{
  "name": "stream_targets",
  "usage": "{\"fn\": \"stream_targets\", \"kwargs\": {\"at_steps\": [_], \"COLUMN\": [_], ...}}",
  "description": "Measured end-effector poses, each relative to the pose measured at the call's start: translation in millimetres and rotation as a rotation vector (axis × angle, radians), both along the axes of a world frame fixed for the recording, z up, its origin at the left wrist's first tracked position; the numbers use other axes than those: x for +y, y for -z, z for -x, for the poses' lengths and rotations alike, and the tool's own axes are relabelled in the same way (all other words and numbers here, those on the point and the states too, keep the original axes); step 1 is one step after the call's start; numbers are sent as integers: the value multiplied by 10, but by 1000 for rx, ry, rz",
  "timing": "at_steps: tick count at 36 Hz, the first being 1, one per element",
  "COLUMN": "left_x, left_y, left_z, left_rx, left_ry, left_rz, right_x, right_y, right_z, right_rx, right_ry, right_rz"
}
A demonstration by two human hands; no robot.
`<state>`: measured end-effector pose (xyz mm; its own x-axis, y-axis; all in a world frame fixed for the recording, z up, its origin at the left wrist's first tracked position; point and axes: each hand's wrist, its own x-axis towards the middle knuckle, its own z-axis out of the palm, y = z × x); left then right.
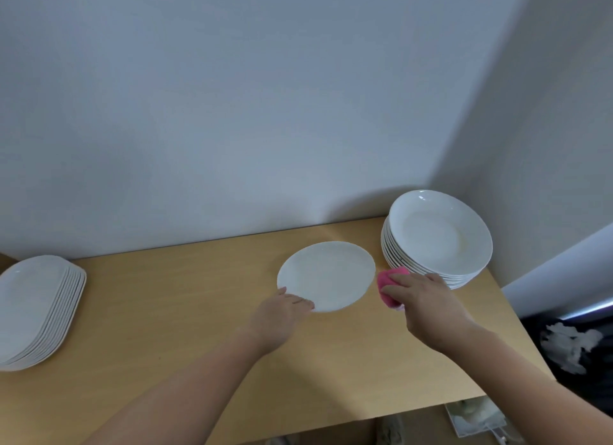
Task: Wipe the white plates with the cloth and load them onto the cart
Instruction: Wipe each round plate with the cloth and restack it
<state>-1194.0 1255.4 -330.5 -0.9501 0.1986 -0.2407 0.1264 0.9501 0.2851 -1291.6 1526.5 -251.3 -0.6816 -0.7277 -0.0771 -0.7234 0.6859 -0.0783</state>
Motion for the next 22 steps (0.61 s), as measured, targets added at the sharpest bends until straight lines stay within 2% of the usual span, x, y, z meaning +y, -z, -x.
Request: {"fn": "stream_targets", "kwargs": {"at_steps": [4, 8, 11, 22], "left_x": [19, 99, 125, 270], "left_y": [-231, -472, -602, -765], "left_z": [27, 80, 84, -118], "left_rx": [177, 249, 276, 189], "left_ry": [-219, -410, -521, -821], "left_rz": [-250, -411, -525, -887], "right_x": [27, -9, -52, -197], "right_y": [-154, -270, -321, -307], "right_z": [42, 107, 116, 61], "right_rx": [103, 154, 163, 150], "right_ry": [9, 12, 3, -121], "right_rz": [280, 421, 463, 551]}}
